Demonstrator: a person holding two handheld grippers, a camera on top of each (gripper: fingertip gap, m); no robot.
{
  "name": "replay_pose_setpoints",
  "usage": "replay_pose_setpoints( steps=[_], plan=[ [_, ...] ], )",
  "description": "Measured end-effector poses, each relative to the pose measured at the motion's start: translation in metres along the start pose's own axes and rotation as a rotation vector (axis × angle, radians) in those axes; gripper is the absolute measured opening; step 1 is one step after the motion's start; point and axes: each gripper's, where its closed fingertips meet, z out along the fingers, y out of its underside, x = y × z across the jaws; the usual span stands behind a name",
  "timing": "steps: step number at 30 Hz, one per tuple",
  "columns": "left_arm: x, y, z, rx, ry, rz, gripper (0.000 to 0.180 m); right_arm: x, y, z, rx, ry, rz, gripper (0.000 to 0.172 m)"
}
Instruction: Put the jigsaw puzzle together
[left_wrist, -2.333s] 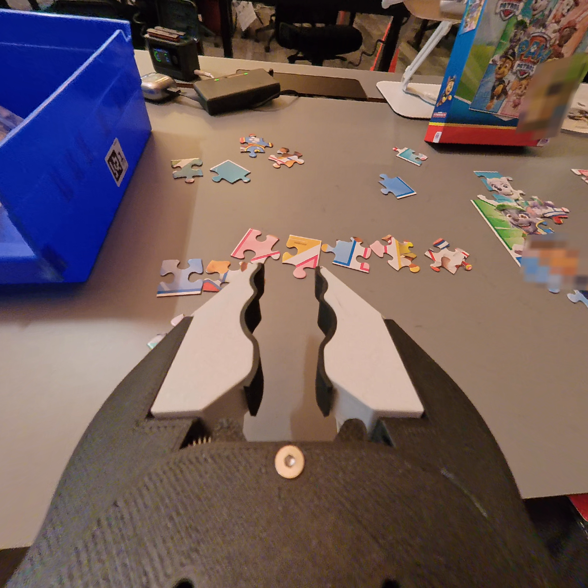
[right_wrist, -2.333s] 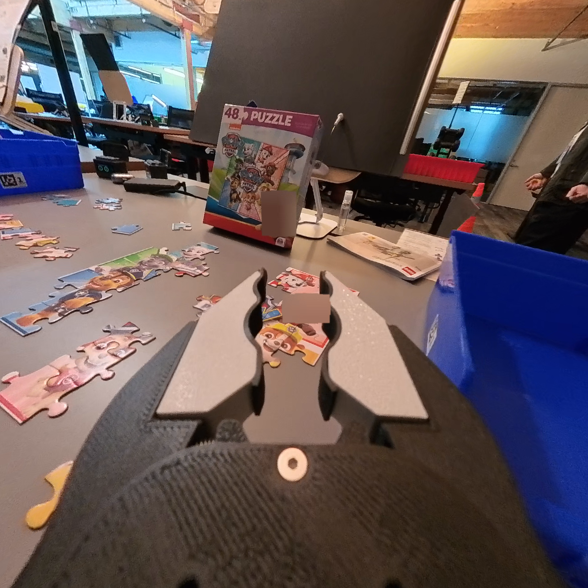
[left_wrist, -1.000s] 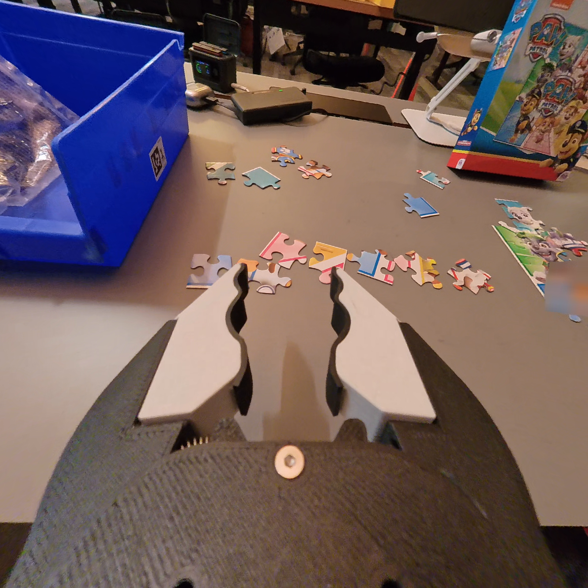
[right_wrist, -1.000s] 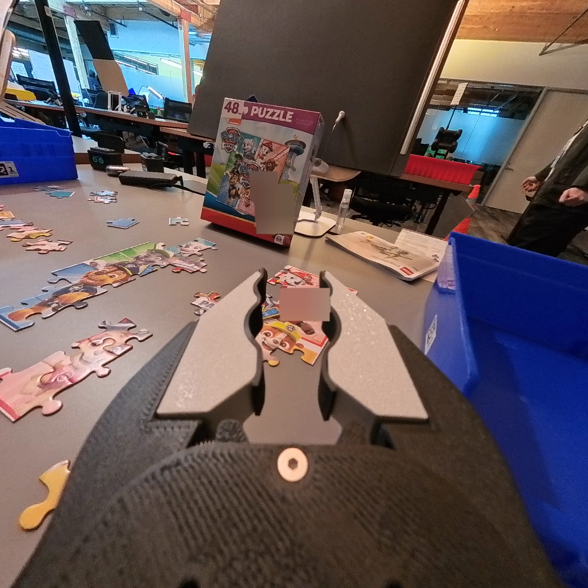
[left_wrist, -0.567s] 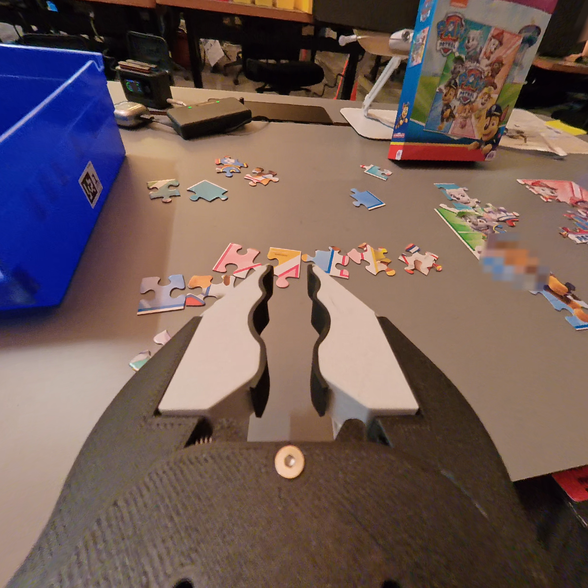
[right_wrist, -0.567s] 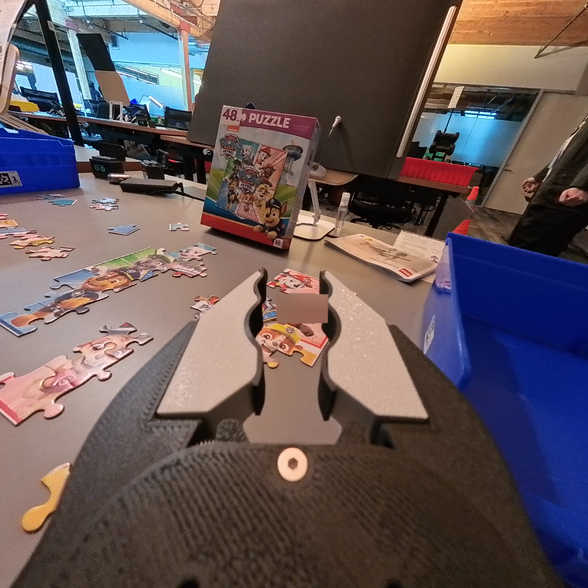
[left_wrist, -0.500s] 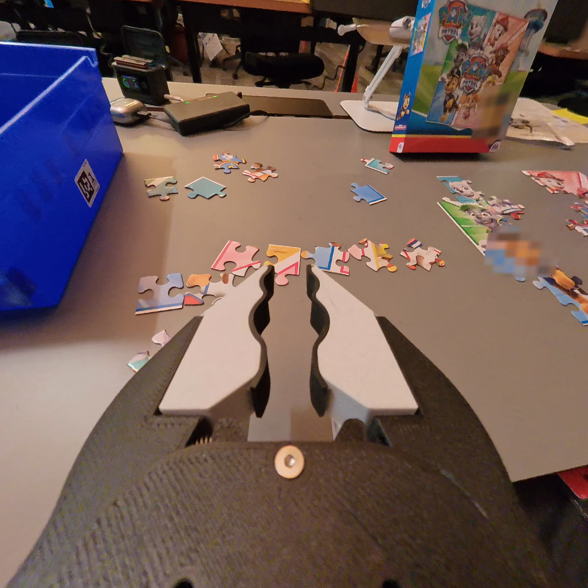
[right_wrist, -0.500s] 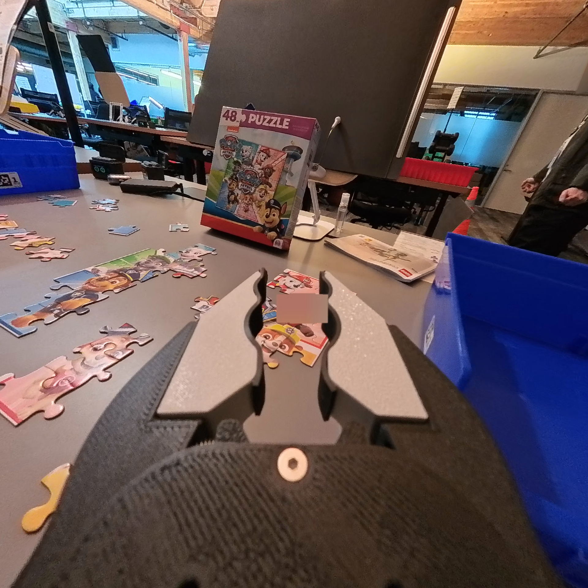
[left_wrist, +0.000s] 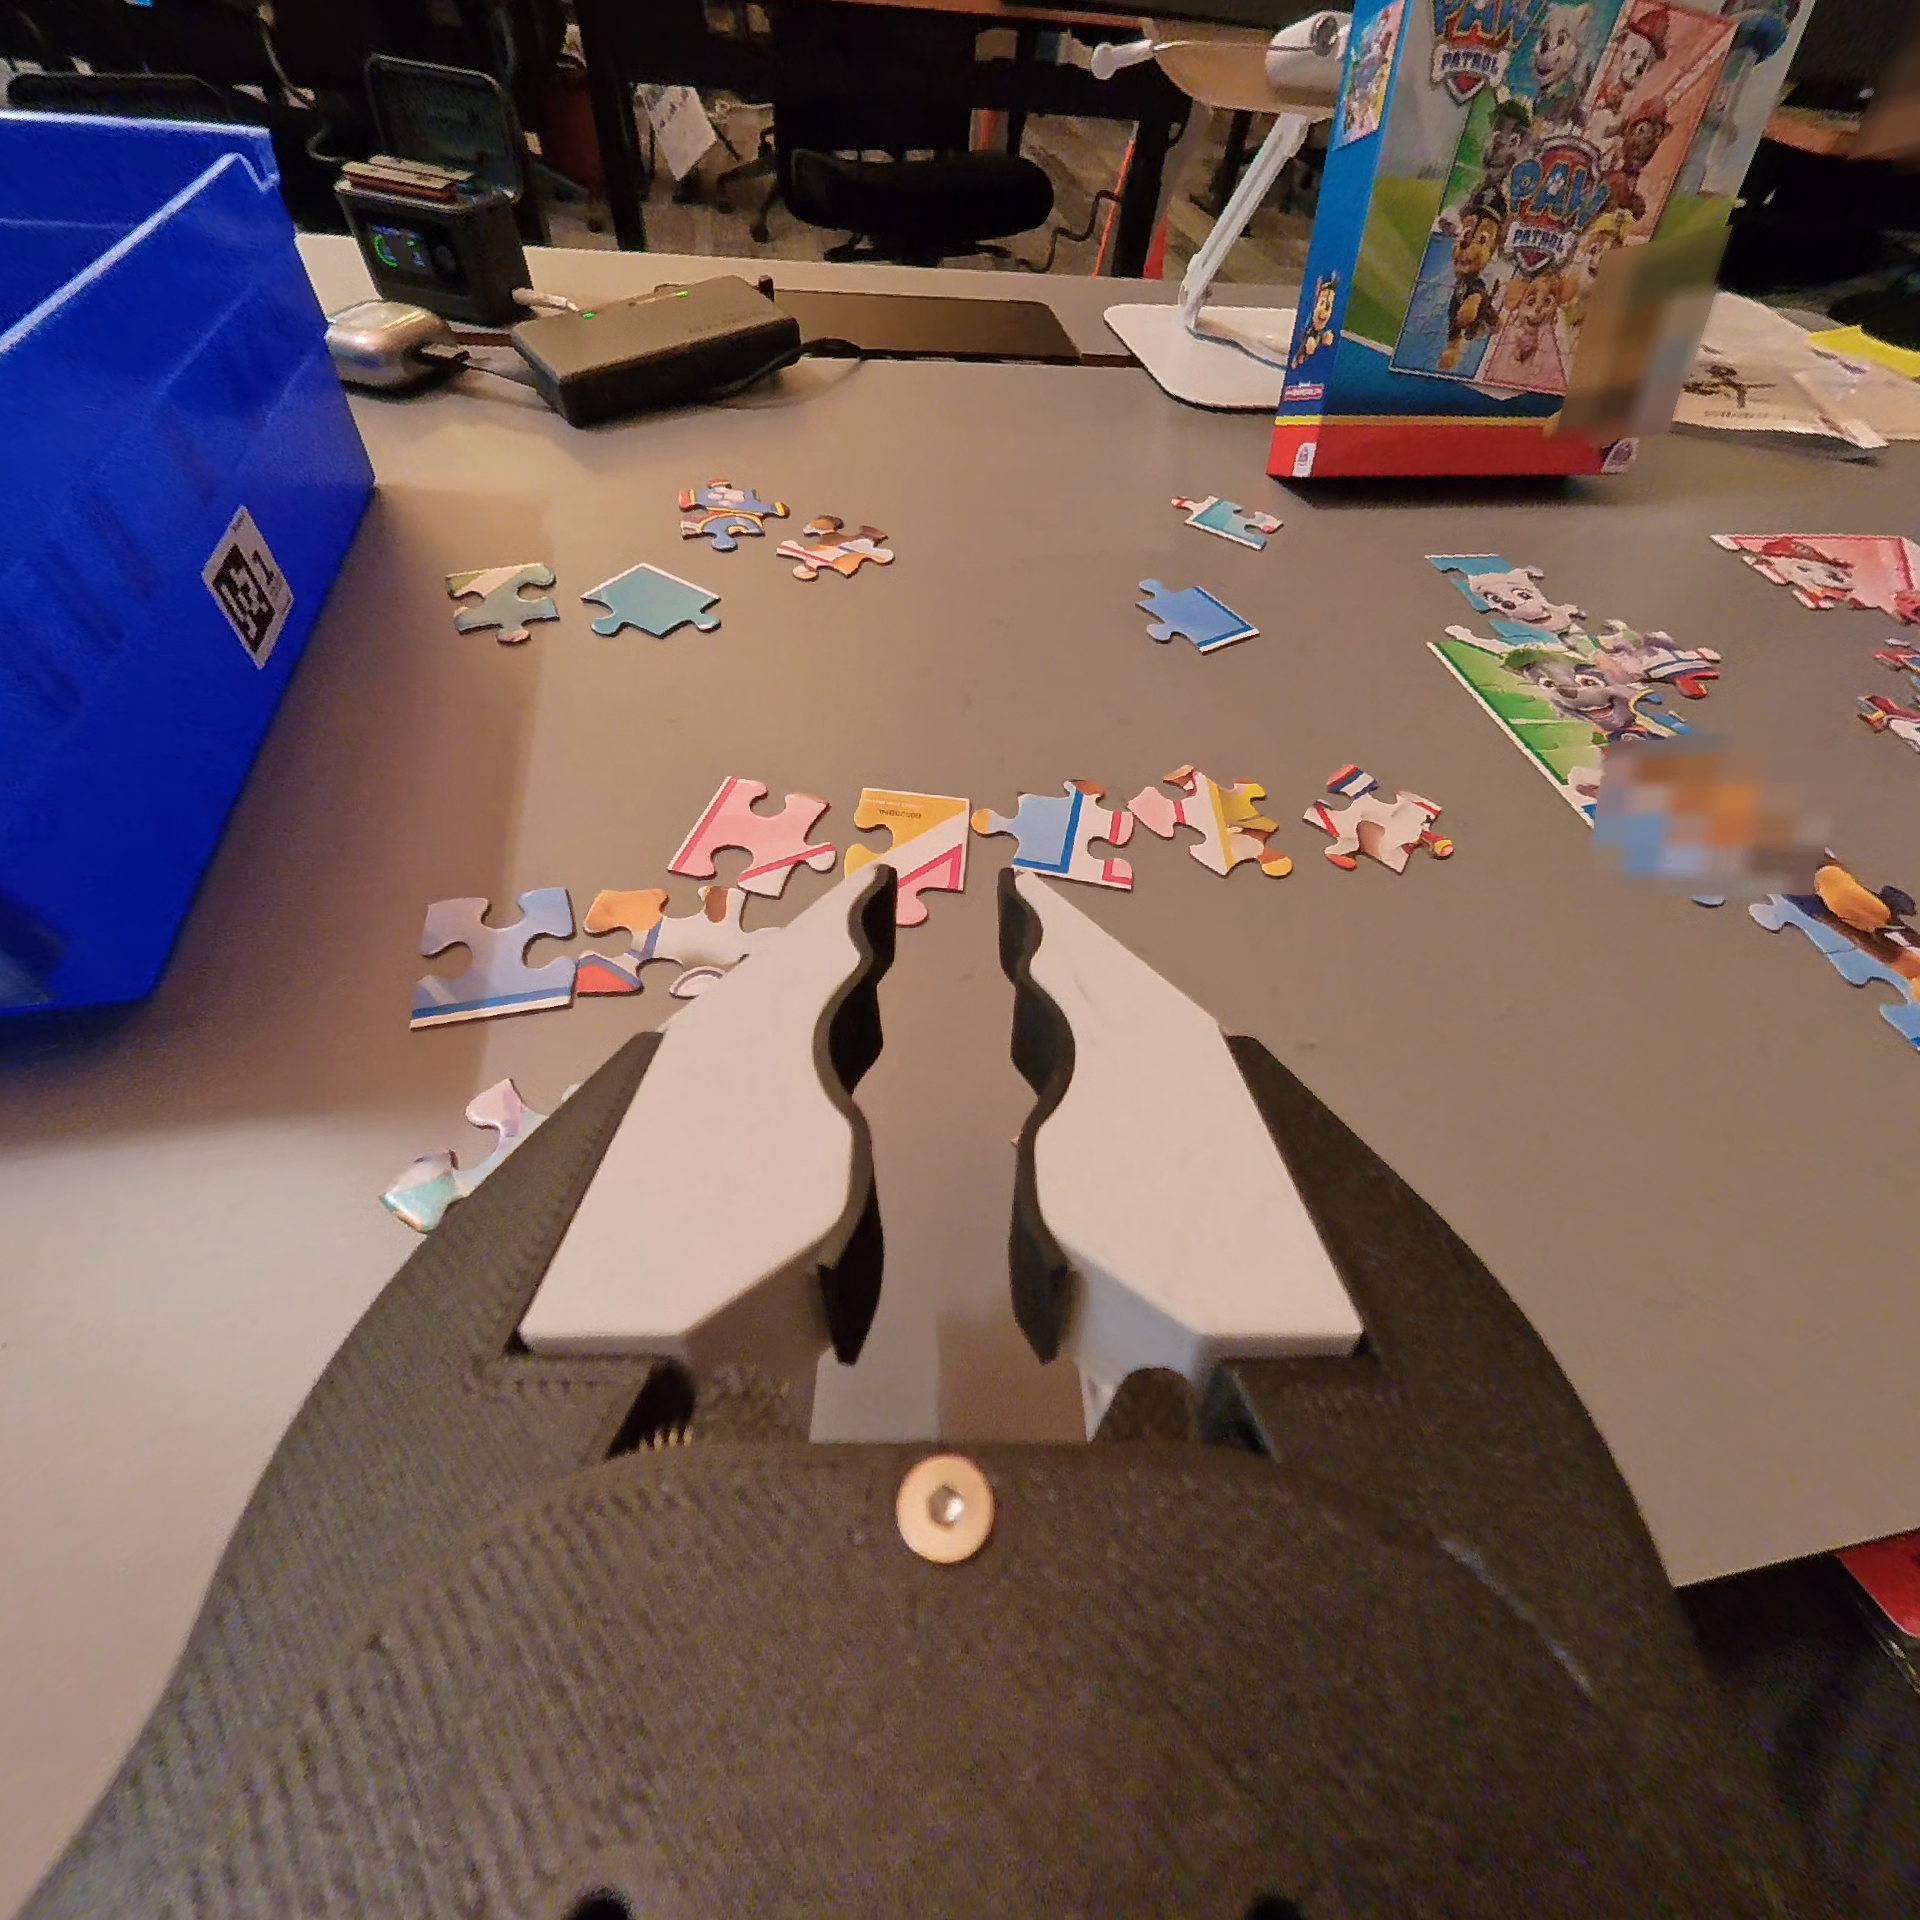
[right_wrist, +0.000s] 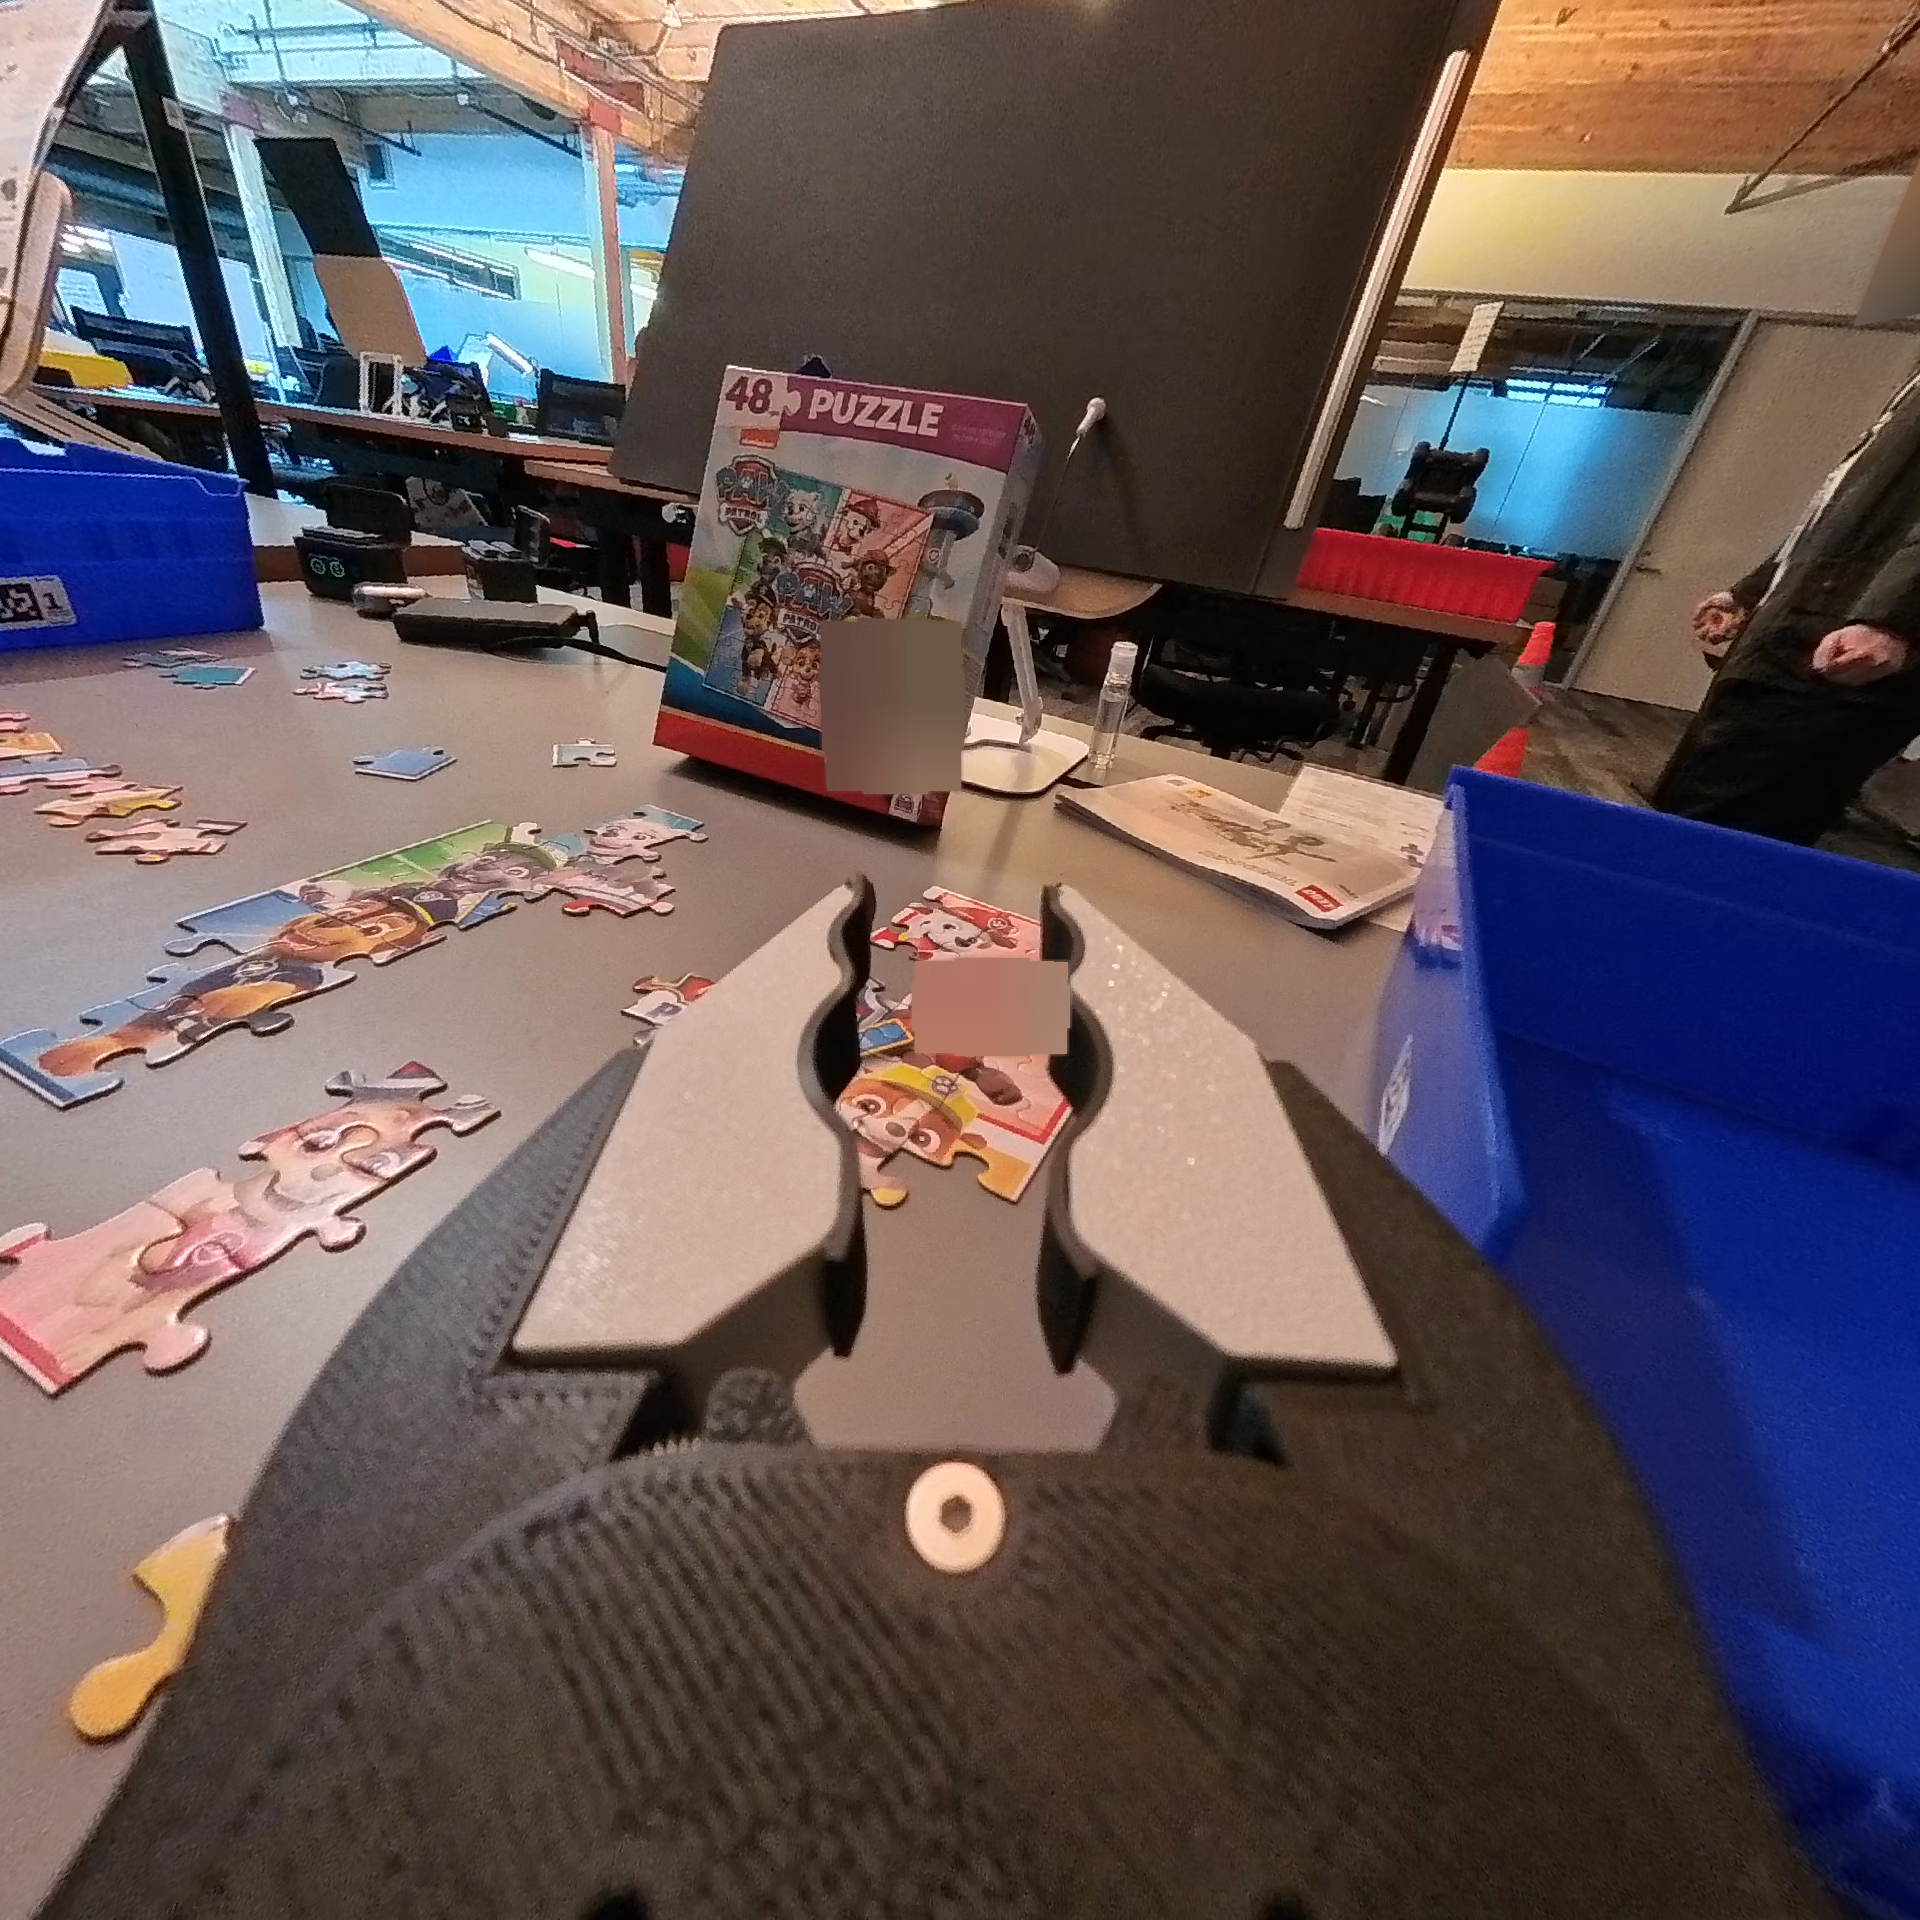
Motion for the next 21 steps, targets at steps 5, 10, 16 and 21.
replay_pose_setpoints(
  steps=[5,10,16,21],
  plan=[
    [-0.004,-0.002,-0.001,0.012,-0.022,-0.007,0.022,0.0,0.0,0.0,0.0,0.0,-0.001,0.03],
    [-0.007,-0.001,-0.003,-0.012,-0.03,0.013,0.032,-0.001,0.0,0.0,-0.002,0.0,-0.005,0.03],
    [0.013,-0.009,-0.023,-0.03,0.165,0.074,0.04,-0.002,0.002,0.001,-0.01,-0.002,-0.009,0.03],
    [0.01,0.009,-0.022,-0.137,0.169,0.145,0.04,-0.013,-0.009,0.006,-0.018,0.015,-0.084,0.029]
  ],
)
